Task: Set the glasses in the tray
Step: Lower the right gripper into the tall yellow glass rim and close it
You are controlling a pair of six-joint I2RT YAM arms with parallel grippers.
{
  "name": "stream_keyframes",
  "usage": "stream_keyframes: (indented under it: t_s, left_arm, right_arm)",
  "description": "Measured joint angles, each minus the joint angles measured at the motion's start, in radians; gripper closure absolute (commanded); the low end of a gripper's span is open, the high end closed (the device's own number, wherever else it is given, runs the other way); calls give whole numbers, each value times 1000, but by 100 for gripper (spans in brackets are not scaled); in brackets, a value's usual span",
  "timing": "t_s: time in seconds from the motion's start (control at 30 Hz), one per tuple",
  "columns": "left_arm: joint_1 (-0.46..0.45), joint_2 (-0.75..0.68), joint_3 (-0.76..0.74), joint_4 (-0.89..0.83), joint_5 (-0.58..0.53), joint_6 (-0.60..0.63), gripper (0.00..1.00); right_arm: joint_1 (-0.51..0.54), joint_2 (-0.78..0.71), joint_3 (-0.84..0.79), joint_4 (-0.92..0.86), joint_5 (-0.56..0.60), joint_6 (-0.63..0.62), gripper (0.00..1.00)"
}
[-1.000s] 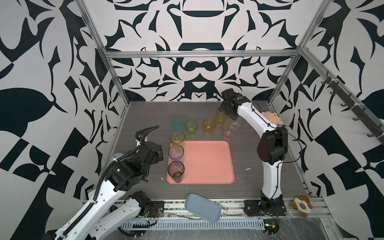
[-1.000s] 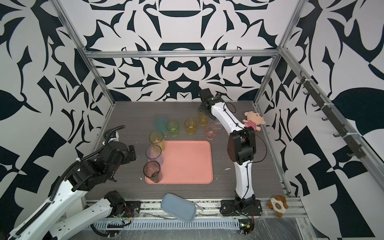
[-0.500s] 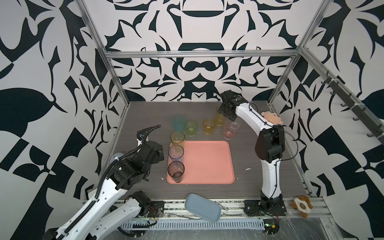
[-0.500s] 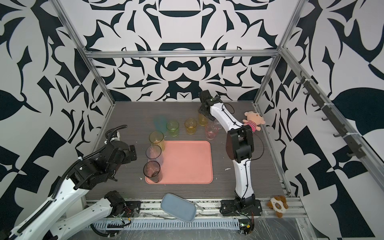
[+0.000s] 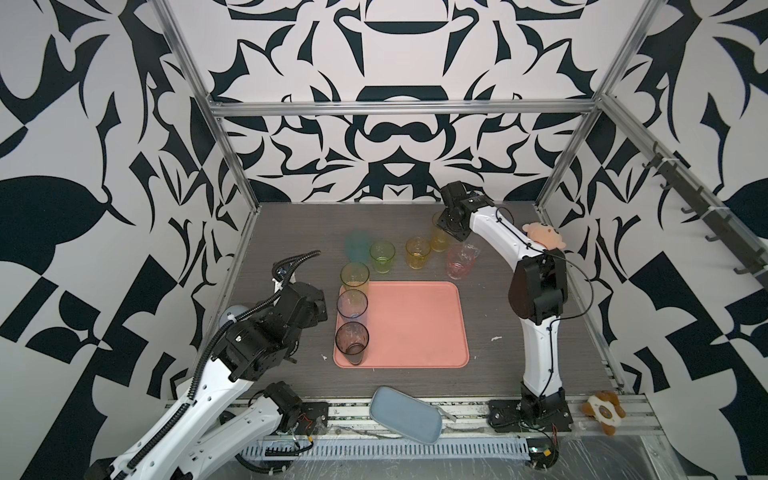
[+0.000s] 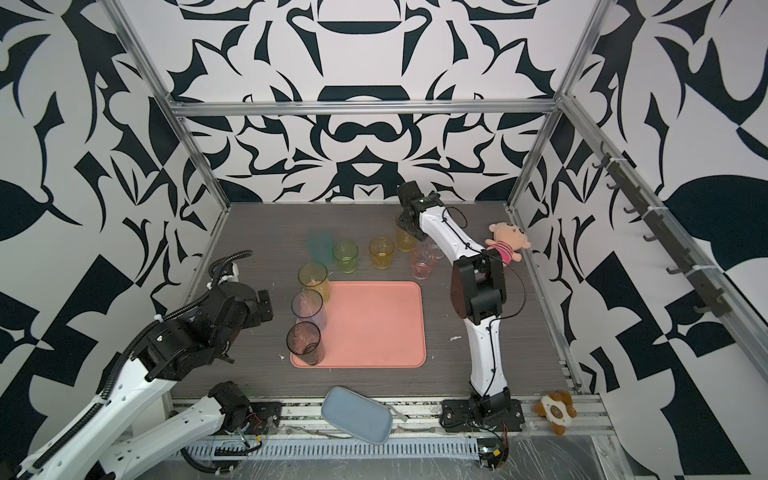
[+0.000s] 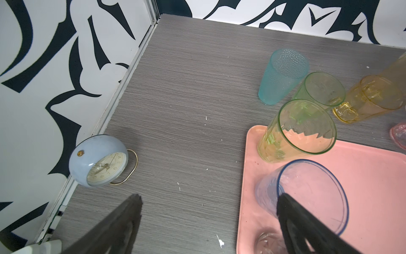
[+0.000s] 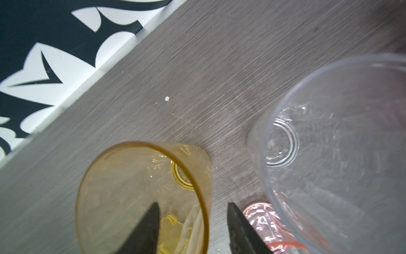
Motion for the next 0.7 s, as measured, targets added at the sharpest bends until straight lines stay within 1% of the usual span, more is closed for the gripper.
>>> stream_keyframes:
  t_s: [0.27, 0.4, 0.63, 0.7]
  left_arm:
    - [0, -1, 0, 0, 0, 0, 1]
    - [0, -1, 0, 0, 0, 0, 1]
    - [0, -1, 0, 0, 0, 0, 0]
    - [0, -1, 0, 0, 0, 0, 1]
  right_arm:
    - [0, 0, 0, 13, -7, 6, 69]
    - [0, 0, 0, 15, -10, 8, 74]
    - [-3, 0, -4, 11, -13, 0, 99]
    - [-3, 0, -4, 13, -9, -8, 100]
